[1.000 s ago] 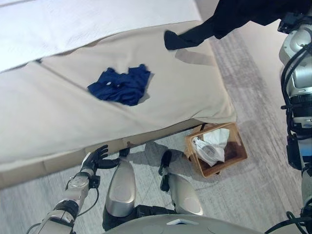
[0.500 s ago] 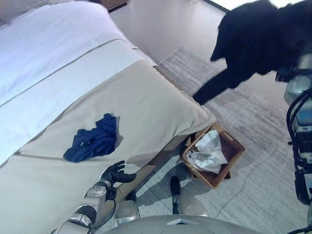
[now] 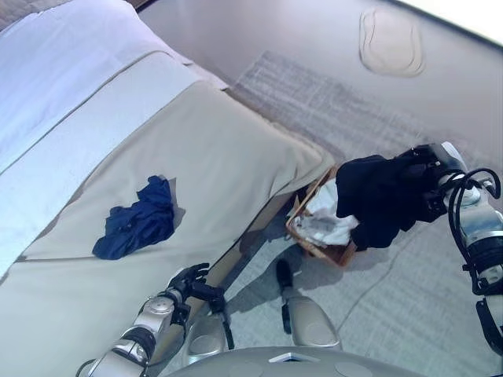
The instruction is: Pick up the clothes from the bed and place them into the basket
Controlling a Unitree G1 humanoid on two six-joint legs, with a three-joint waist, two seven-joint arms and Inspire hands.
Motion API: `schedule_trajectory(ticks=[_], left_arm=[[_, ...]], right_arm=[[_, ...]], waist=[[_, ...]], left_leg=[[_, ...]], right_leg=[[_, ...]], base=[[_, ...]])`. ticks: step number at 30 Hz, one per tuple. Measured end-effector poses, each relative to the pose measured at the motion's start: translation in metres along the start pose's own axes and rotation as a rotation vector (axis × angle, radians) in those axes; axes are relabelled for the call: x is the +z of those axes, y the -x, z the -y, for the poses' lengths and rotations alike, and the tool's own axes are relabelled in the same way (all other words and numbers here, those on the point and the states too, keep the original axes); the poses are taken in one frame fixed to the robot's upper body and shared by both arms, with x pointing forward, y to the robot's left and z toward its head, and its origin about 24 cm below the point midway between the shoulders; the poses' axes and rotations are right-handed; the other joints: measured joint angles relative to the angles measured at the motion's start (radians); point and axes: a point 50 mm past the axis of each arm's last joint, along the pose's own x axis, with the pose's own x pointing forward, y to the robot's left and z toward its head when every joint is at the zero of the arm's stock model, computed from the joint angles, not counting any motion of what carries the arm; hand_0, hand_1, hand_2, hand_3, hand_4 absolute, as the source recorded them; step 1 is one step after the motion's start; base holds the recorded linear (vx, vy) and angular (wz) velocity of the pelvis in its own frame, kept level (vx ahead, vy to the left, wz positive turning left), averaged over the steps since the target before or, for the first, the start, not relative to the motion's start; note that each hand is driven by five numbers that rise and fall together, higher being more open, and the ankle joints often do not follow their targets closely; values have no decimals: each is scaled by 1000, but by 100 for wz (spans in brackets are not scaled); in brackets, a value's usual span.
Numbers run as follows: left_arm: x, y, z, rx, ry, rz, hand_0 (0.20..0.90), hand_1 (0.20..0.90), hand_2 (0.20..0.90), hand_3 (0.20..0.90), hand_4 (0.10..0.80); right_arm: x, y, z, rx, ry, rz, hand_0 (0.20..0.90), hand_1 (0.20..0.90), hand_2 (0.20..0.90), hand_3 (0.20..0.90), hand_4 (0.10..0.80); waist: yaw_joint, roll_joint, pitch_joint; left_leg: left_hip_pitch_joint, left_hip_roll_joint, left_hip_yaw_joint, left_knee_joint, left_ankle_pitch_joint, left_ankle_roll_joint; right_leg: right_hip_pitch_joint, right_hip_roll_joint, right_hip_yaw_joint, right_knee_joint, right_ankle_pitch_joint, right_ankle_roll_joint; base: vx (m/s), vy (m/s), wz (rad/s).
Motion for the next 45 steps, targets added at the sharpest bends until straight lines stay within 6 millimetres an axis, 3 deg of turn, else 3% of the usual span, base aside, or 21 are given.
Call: schedule_trajectory(ticks=[7,11,14,26,31,32,33,34,39,45], left_arm=[[51,-8,1,-17,-61,146,900,900,900,900,800],[67,-10,4,-32,-80,196,900,900,900,900,800],[80,-9,6,-41,-73,246,900,900,900,900,800],[84,-10,5,-31,-47,256,900,900,900,900,800],[84,-10,7,-37,-46,260,900,900,900,900,800],[85,-10,7,-38,-47,265,900,900,900,900,800],[87,-10,7,-38,-48,271,900,900,900,900,800],[89,-10,7,-37,-49,275,900,900,900,900,800],[96,-10,7,-43,-63,296,900,900,900,900,800],[95,-9,5,-43,-66,292,900,900,900,900,800]], right_arm=[[9,-7,-16,-13,-5,-1,300,300,300,200,100],[12,-9,-26,-47,-28,-7,300,300,300,200,100],[20,-10,-19,-139,-39,23,300,300,300,200,100],[88,5,-2,-576,-173,376,300,300,300,200,100],[95,3,7,-610,-182,367,300,300,300,200,100],[90,0,8,-612,-174,327,401,401,401,318,218],[86,-3,9,-608,-174,283,733,733,733,705,605],[81,-8,10,-587,-182,219,900,900,900,900,800],[34,-22,2,-394,-143,-92,900,900,900,900,800],[31,-23,-8,-327,-119,-117,900,900,900,900,800]], waist=[[-12,30,169],[-18,33,177],[-19,51,191],[-18,67,199],[-5,72,201],[4,72,201],[8,72,201],[9,72,201],[40,73,200],[55,73,200]], left_leg=[[-84,-29,-1,16,15,18],[-115,-32,0,16,22,12],[-116,-32,0,15,22,11],[-134,-40,0,-1,23,11],[-146,-44,-1,-1,31,12],[-149,-44,-2,-1,33,11],[-153,-45,-6,-1,35,11],[-160,-46,-12,-1,38,11],[-191,-49,-38,-2,50,7],[-223,-50,-55,-2,62,10]], right_leg=[[-113,-22,11,48,10,3],[-151,-22,16,50,43,-2],[-153,-21,16,50,49,-8],[-184,-25,25,54,49,-9],[-200,-30,24,62,49,-9],[-207,-30,23,70,49,-8],[-210,-32,20,72,49,-8],[-212,-36,12,72,49,-8],[-233,-42,-12,77,48,-8],[-261,-45,-25,89,48,-8]], base=[[-127,4,-12],[-52,17,-3],[-24,33,-4],[-2,31,-2],[-2,-20,2],[-14,-57,5],[-10,-66,11],[-11,-44,16],[11,-54,16],[22,20,9]])
